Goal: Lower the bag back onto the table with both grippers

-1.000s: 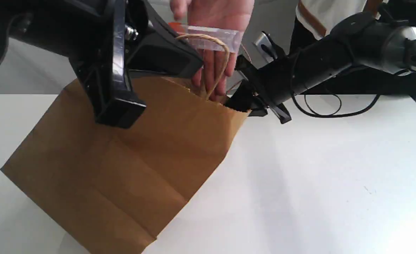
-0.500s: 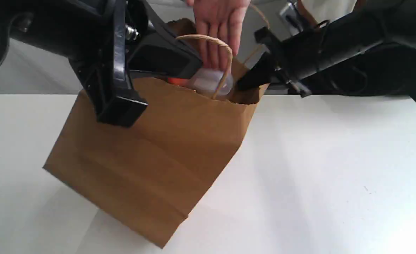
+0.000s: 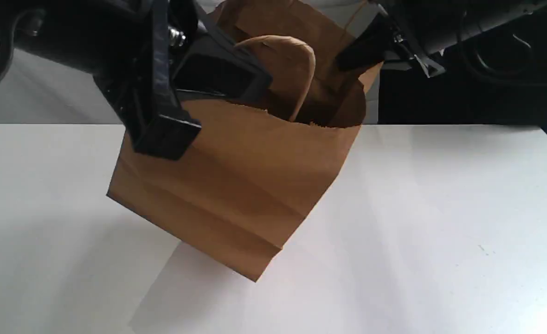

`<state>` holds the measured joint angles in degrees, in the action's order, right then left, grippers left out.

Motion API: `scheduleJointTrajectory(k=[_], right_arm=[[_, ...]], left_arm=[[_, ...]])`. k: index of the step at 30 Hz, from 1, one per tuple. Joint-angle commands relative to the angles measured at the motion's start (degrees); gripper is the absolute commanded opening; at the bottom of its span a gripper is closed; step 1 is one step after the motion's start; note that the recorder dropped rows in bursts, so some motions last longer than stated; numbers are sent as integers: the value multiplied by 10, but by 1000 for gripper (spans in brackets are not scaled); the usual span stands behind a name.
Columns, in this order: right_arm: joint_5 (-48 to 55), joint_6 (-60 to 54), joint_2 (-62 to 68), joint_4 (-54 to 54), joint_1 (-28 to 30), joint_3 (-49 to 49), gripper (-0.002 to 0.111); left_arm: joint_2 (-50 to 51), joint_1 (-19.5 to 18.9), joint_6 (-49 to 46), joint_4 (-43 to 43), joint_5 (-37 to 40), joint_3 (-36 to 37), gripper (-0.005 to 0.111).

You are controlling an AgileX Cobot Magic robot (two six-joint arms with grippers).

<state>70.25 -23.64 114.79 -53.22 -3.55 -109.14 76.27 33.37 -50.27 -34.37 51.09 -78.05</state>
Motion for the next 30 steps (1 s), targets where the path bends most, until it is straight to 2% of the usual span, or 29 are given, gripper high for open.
scheduleJointTrajectory(k=[1,5,12,18,23,26,30], right_arm=[[-3,-2,-23,8,0,-3,0],[-3,0,-38,45,-8,-3,0],[-3,1,-59,136,-48,-3,0],[-3,4,-65,140,-65,-3,0],[-3,12,-65,140,-73,-3,0],[-3,16,-65,144,-74,-3,0],[-3,26,-65,158,-74,-3,0]], left_arm=[[0,-2,2,-41,-2,-2,0],[0,-2,-9,-60,-13,10,0],[-12,-2,-98,-171,-144,113,0],[-59,-2,-122,-231,-246,179,0],[-83,-5,-113,-301,-285,212,0],[-84,-24,-113,-347,-281,228,0],[-84,-49,-114,-361,-277,253,0]])
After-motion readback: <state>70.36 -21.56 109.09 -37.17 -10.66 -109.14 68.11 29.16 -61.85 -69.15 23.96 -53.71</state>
